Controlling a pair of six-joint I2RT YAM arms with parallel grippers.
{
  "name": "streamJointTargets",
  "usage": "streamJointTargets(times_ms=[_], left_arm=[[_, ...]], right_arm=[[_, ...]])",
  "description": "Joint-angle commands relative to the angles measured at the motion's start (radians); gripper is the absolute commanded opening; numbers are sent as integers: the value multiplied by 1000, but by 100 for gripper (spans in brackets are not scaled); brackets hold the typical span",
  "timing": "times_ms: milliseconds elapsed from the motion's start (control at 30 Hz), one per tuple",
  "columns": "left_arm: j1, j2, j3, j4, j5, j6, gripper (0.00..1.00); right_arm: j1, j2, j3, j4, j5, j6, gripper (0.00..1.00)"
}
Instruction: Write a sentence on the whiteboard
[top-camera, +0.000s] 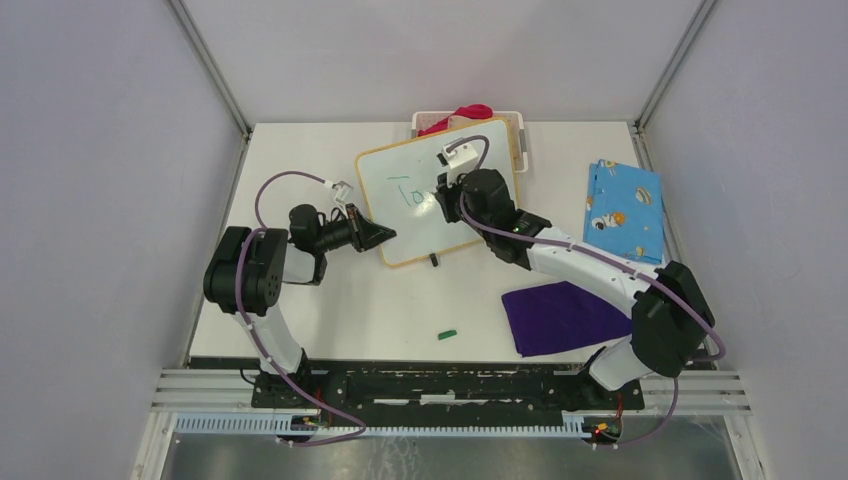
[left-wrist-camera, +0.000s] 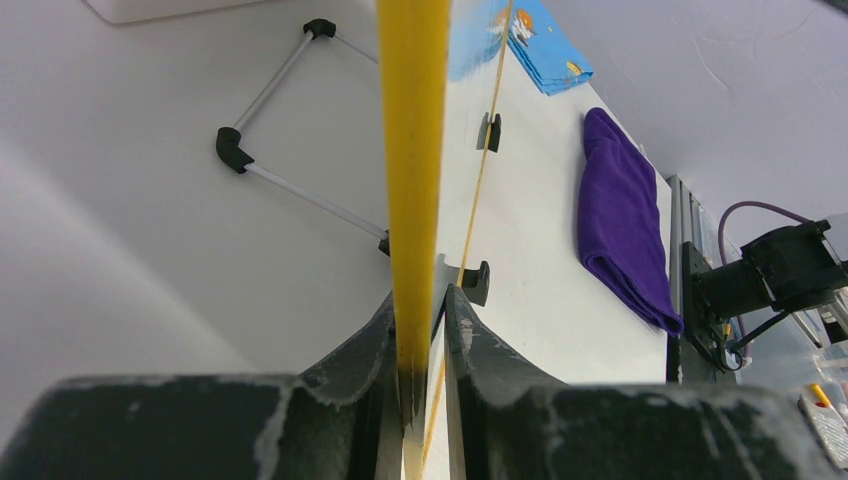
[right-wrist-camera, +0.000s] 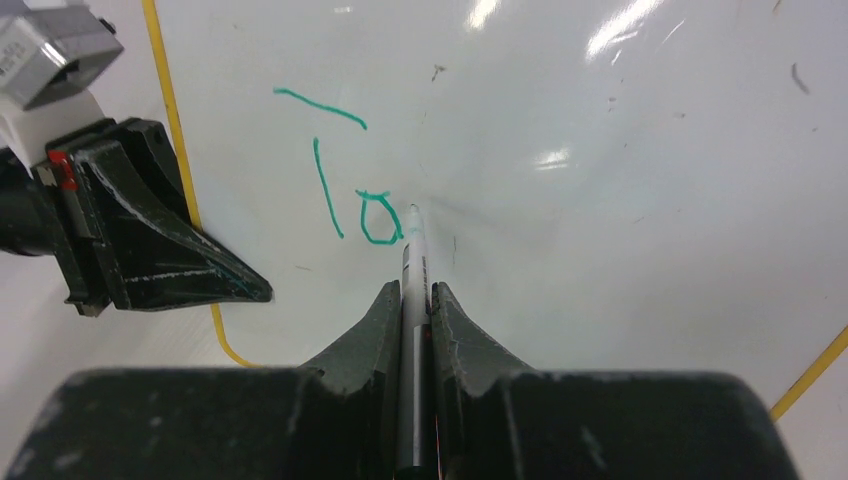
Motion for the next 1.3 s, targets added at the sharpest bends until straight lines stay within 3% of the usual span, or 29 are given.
streamJointTargets(times_ms=[0, 567, 1267], left_arm=[[4, 14, 15, -25, -67, 11, 22], [4, 15, 16, -29, -68, 13, 22], [4, 15, 19, -36, -68, 13, 22]], right_arm=[[-13, -28, 99, 28, 22, -4, 0], [-38, 67, 177, 7, 11, -4, 0], [-44, 10, -29, 40, 8, 21, 0]])
